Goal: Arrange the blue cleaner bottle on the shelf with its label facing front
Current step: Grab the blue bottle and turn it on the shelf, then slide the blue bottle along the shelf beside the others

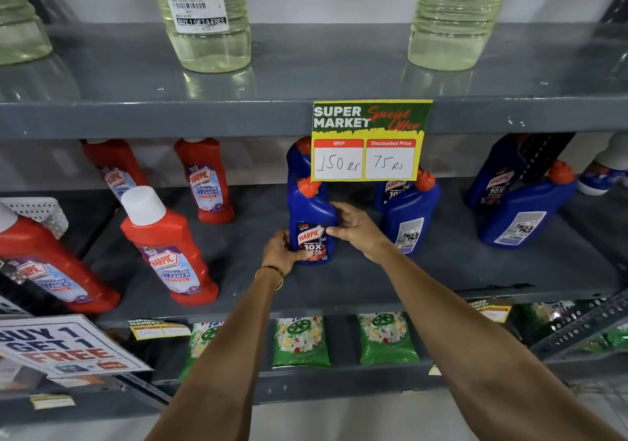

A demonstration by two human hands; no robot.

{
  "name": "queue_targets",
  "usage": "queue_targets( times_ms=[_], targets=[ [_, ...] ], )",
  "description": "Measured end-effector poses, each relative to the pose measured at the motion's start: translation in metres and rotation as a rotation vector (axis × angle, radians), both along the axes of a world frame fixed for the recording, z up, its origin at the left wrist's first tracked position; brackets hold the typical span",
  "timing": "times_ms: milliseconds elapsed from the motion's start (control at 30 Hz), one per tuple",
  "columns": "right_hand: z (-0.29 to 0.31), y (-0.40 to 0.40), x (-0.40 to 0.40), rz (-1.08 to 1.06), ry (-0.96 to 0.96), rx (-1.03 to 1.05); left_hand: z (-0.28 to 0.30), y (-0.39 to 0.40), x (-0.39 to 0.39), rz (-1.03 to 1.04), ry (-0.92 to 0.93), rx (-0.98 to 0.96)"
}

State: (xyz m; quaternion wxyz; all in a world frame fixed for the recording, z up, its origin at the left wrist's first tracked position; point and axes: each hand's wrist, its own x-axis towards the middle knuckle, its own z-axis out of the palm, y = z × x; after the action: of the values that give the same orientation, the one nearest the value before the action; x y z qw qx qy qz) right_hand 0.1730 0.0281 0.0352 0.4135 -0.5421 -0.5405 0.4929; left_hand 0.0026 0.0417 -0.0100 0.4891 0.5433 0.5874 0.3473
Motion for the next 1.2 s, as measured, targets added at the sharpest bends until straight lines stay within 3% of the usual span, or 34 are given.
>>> queue_targets(
  times_ms=[233, 400, 567, 800, 967, 1200],
  targets=[
    [-0.002, -0.005, 0.001, 0.026, 0.004, -0.011, 0.004, -0.007, 0.001, 0.034, 0.221, 0.043],
    [-0.018, -0.023, 0.008, -0.209, -0.016, -0.058, -0.001, -0.028, 0.006, 0.152, 0.280, -0.008],
    [-0.033, -0.054, 0.018, -0.490, -0.034, -0.056, -0.008, -0.054, 0.033, 0.177, 0.220, -0.112],
    [-0.032, -0.090, 0.059, -0.717, -0.087, -0.031, 0.001, -0.061, 0.086, 0.080, 0.063, -0.058],
    [-0.028, -0.083, 0.097, -0.683, -0.060, -0.104, 0.012, -0.047, 0.121, -0.013, 0.022, -0.015],
    [-0.021, -0.045, 0.140, -0.418, -0.083, -0.117, 0.017, -0.016, 0.164, -0.065, 0.036, 0.036]
  ],
)
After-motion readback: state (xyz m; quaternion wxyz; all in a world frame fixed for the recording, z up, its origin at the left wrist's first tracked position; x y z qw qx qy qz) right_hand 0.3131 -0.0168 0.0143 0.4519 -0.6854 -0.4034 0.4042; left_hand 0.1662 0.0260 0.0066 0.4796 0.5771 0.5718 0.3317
